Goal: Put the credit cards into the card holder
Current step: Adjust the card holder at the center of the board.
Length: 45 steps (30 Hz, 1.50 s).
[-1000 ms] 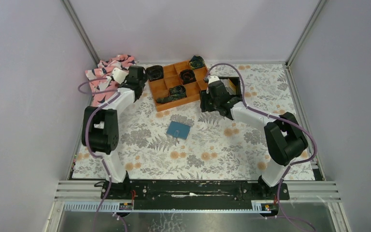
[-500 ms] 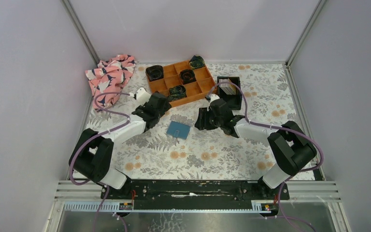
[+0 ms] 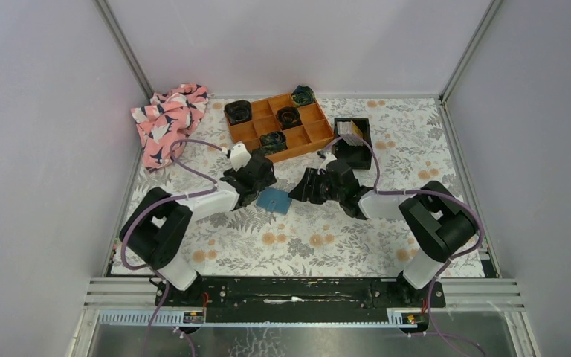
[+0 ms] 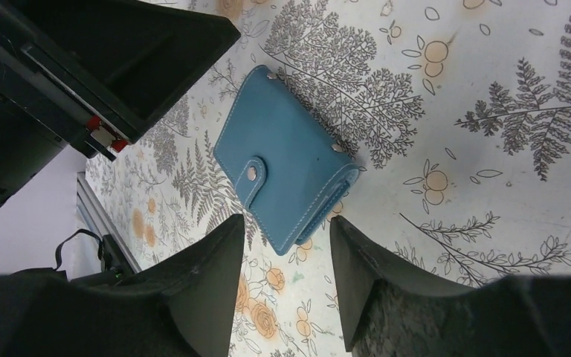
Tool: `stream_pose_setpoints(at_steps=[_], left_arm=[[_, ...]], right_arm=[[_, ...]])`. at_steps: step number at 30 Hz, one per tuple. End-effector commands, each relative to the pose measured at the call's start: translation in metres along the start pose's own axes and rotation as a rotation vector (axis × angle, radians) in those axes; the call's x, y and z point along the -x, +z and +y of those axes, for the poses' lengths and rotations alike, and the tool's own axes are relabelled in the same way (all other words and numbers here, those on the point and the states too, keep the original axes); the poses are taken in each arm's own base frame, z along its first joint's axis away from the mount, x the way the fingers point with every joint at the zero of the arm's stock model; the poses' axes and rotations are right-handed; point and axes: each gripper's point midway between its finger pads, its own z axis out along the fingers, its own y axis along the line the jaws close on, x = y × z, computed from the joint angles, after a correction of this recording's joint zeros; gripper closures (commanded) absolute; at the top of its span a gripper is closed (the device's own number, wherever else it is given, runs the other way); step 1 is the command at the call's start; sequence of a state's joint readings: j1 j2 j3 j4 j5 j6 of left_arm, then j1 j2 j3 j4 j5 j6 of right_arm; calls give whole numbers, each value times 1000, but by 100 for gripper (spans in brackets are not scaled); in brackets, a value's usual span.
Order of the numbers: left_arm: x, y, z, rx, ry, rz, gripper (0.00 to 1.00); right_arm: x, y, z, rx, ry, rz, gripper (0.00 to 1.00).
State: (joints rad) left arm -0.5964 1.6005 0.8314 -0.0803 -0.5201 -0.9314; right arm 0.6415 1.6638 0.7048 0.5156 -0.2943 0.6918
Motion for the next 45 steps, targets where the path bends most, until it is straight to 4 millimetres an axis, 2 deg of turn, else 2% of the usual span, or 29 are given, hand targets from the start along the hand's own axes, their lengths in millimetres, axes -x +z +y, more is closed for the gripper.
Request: stream_pose_setpoints(at_steps=[1,8,20,29,35,45], left_arm=[[-6,9,0,-8,45,-13,11],[-16,15,1,-15,67,8,11],[-33,23,9,-3,98,52,11],[-46,18,20,4,100,78,11],[-57,12,27,6,102,99,11],[-77,4,40,13,125,135,12]], right_arm=[[3,7,12,76,48,-23,47],[-6,14,5,80,86,-9,48],[-13,28,4,117,139,11,51],[-13,33,9,151,155,22,65],[-11,36,10,153,148,32,81],[-2,40,6,75,59,66,81]])
